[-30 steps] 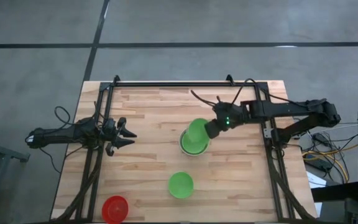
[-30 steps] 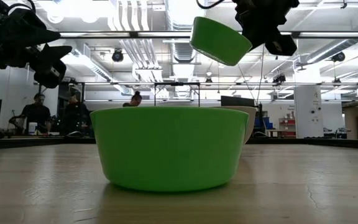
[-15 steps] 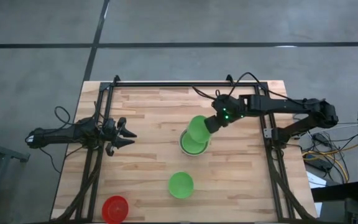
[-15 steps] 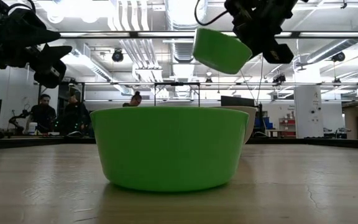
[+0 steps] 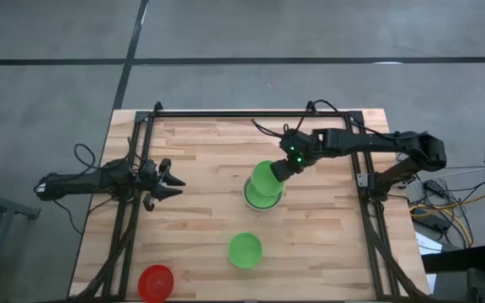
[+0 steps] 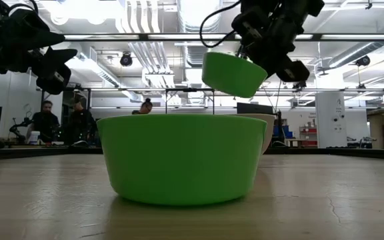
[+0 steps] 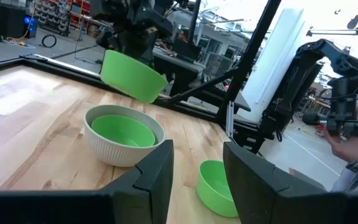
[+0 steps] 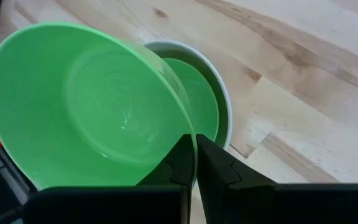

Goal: Nest bowls inside each other
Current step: Stack the right green bowl on top of the other green bowl

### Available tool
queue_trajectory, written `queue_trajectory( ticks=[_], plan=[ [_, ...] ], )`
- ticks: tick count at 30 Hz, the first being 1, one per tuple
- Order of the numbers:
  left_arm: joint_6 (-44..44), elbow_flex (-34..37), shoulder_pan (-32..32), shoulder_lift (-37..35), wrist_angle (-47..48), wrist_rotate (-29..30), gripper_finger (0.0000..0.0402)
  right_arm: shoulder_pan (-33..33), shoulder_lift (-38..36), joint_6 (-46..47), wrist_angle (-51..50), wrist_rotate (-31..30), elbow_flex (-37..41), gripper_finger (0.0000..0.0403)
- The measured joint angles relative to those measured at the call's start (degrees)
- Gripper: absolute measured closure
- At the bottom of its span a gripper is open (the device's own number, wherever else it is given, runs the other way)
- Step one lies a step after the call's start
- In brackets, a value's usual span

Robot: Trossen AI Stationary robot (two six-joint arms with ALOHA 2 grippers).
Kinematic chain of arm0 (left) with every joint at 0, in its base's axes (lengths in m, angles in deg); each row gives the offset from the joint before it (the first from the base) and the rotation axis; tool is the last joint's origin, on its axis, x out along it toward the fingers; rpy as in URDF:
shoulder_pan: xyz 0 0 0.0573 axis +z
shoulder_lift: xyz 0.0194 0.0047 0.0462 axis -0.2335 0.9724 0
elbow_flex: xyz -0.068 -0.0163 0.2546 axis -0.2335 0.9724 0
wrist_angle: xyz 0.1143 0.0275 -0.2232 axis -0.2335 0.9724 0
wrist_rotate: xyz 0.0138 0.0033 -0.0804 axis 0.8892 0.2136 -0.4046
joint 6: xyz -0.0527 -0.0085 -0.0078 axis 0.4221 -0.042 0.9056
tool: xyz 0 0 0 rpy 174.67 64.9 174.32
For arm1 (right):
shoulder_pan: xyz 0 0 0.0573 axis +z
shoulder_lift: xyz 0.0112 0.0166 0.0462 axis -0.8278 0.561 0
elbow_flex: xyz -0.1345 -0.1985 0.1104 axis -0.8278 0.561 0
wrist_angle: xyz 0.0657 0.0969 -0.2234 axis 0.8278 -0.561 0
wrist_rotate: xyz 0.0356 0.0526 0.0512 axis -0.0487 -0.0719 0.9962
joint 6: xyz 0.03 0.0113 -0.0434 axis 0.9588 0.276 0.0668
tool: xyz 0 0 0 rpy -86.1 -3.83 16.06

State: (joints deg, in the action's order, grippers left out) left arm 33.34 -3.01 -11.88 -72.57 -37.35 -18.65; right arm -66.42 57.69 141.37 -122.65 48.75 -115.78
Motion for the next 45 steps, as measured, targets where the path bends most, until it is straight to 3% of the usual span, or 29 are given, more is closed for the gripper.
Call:
queue_trajectory(
  ticks=[31,45],
  plan=[
    [0.0,0.0,0.0,0.0,0.0,0.0,0.0257,-0.7,11.3,-1.1,-0.9,3.0,-2.2,0.0394],
    [0.0,0.0,0.0,0.0,0.0,0.0,0.0257,-0.7,11.9,-0.9,-3.2,2.5,-2.8,0.0394]
  ],
)
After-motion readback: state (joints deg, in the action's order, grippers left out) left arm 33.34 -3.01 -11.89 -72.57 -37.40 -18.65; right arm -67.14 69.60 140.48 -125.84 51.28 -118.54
